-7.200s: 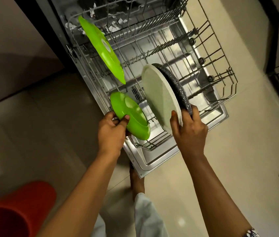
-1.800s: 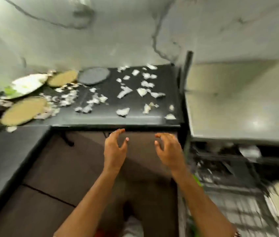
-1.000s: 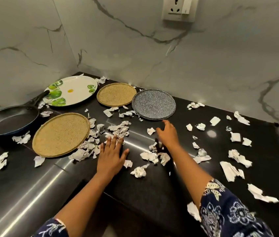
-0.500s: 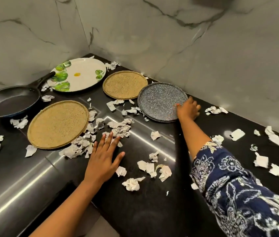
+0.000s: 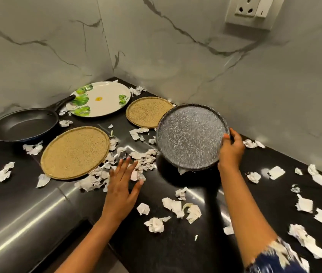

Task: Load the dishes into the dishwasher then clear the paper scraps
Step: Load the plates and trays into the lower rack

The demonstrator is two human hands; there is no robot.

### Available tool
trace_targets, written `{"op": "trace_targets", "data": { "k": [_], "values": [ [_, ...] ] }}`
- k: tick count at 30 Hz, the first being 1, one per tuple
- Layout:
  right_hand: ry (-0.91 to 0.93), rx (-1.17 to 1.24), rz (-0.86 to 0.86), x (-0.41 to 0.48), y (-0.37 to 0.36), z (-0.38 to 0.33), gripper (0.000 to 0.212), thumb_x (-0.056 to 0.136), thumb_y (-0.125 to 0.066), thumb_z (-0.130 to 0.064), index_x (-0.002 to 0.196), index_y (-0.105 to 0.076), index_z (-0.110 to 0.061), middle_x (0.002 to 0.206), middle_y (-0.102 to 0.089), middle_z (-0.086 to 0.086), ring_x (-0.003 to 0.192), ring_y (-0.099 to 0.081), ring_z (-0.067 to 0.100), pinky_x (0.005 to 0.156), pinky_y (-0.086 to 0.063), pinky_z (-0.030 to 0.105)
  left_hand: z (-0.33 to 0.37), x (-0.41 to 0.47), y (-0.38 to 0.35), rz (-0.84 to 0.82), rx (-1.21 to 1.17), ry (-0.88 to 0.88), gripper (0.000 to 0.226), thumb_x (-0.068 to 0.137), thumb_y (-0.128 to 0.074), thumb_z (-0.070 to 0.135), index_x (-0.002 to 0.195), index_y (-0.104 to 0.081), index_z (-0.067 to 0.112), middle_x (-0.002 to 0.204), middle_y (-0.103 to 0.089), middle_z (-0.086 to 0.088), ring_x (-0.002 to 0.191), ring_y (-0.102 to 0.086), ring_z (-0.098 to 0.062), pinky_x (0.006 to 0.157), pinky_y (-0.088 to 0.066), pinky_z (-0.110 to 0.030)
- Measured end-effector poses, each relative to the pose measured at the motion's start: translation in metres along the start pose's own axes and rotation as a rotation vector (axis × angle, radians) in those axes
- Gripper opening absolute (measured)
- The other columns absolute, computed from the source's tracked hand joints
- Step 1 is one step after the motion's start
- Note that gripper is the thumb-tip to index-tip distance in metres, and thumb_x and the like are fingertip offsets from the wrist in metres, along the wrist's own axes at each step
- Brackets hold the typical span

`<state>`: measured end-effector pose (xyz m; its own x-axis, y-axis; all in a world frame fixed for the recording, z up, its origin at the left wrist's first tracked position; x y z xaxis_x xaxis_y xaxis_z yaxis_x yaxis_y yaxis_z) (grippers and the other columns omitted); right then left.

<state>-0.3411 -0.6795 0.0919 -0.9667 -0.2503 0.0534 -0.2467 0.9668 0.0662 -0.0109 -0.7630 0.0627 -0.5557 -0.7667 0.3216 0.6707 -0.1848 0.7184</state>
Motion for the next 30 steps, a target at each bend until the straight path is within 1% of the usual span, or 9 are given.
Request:
{"op": "trace_targets", "data": {
  "k": [5,6,9,11,14,18,23,27,30],
  "values": [
    [-0.111,0.222,-0.275,-0.088,-0.048,-0.017,0.029,0.095,-0.05,-0.007,0.122,-0.058,-0.011,0.114,-0.063,0.006,0.102,-0.059,0.016,0.096,-0.048,0.036,0.007,0.023,0.04,0.124,-0.821,0.437,0.079,0.071,-0.06,0.073,0.138,-0.042,0.036,0.141,-0.049,0.01,0.13,-0.046,-0.01,0.11,-0.037,-0.039],
    [-0.125,0.232,-0.33,-0.104,-0.064,-0.022,0.028,0.095,-0.05,-0.006,0.121,-0.059,-0.011,0.114,-0.064,0.008,0.1,-0.059,0.017,0.095,-0.049,0.038,0.001,0.024,0.053,0.193,-0.933,0.502,0.073,0.074,-0.064,0.066,0.135,-0.047,0.029,0.135,-0.055,0.004,0.125,-0.052,-0.015,0.105,-0.042,-0.041],
    [-0.129,0.206,-0.457,-0.142,-0.111,-0.035,0.023,0.094,-0.051,-0.008,0.113,-0.061,-0.016,0.111,-0.066,0.01,0.096,-0.06,0.018,0.092,-0.05,0.039,-0.022,0.02,0.095,0.395,-1.12,0.555,0.022,0.095,-0.055,0.019,0.116,-0.06,0.016,0.106,-0.071,-0.002,0.097,-0.066,-0.019,0.074,-0.057,-0.028],
    [-0.11,0.126,-0.57,-0.161,-0.144,-0.046,0.02,0.094,-0.052,-0.011,0.11,-0.063,-0.016,0.109,-0.067,0.008,0.097,-0.062,0.019,0.091,-0.051,0.04,-0.044,0.011,0.126,0.5,-1.124,0.536,0.022,0.096,-0.05,0.006,0.109,-0.062,0.019,0.096,-0.073,0.002,0.09,-0.067,-0.017,0.07,-0.057,-0.026],
    [-0.048,-0.07,-0.752,-0.182,-0.197,-0.059,0.022,0.095,-0.051,-0.015,0.114,-0.061,-0.01,0.112,-0.065,0.01,0.098,-0.06,0.02,0.089,-0.05,0.041,-0.086,-0.007,0.176,0.657,-1.045,0.539,0.022,0.095,-0.05,0.006,0.106,-0.062,0.02,0.089,-0.073,0.007,0.086,-0.066,-0.014,0.077,-0.057,-0.03],
    [0.251,-0.501,-0.875,-0.19,-0.268,-0.062,0.03,0.093,-0.054,-0.018,0.121,-0.059,-0.005,0.121,-0.061,0.013,0.109,-0.057,0.025,0.092,-0.045,0.035,-0.128,-0.037,0.239,0.836,-0.838,0.539,0.019,0.097,-0.05,0.009,0.097,-0.063,0.024,0.08,-0.072,0.015,0.076,-0.066,-0.003,0.072,-0.056,-0.025],
    [0.442,-1.001,-1.043,-0.206,-0.344,-0.04,0.058,0.089,-0.061,-0.034,0.137,-0.042,-0.007,0.138,-0.044,0.016,0.125,-0.044,0.03,0.099,-0.038,0.036,-0.158,-0.068,0.291,0.921,-0.615,0.477,0.022,0.097,-0.053,0.019,0.091,-0.065,0.037,0.085,-0.069,0.017,0.085,-0.064,-0.005,0.078,-0.053,-0.028],
    [0.422,-1.182,-1.047,-0.208,-0.375,-0.023,0.095,0.069,-0.072,-0.06,0.139,-0.033,-0.009,0.142,-0.039,0.016,0.13,-0.037,0.034,0.104,-0.038,0.043,-0.181,-0.077,0.298,0.895,-0.502,0.484,0.014,0.098,-0.051,0.025,0.108,-0.06,0.028,0.095,-0.064,0.008,0.094,-0.059,-0.018,0.087,-0.049,-0.037],
    [0.384,-1.204,-0.959,-0.204,-0.383,-0.025,0.105,0.061,-0.077,-0.062,0.141,-0.032,-0.011,0.143,-0.037,0.017,0.132,-0.034,0.037,0.105,-0.037,0.047,-0.193,-0.08,0.296,0.885,-0.529,0.521,0.015,0.098,-0.051,0.032,0.109,-0.061,0.032,0.105,-0.066,-0.002,0.102,-0.062,-0.027,0.094,-0.049,-0.052]
  ]
}}
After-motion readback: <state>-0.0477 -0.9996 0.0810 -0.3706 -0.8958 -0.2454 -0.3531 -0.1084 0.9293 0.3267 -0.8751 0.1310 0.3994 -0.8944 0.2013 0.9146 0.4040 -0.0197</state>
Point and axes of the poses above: each hand's wrist, its own x-axis towards the middle knuckle, its own y-axis out of the back of the hand, z = x × y, the point moved 4 cm from there along x, towards the middle knuckle
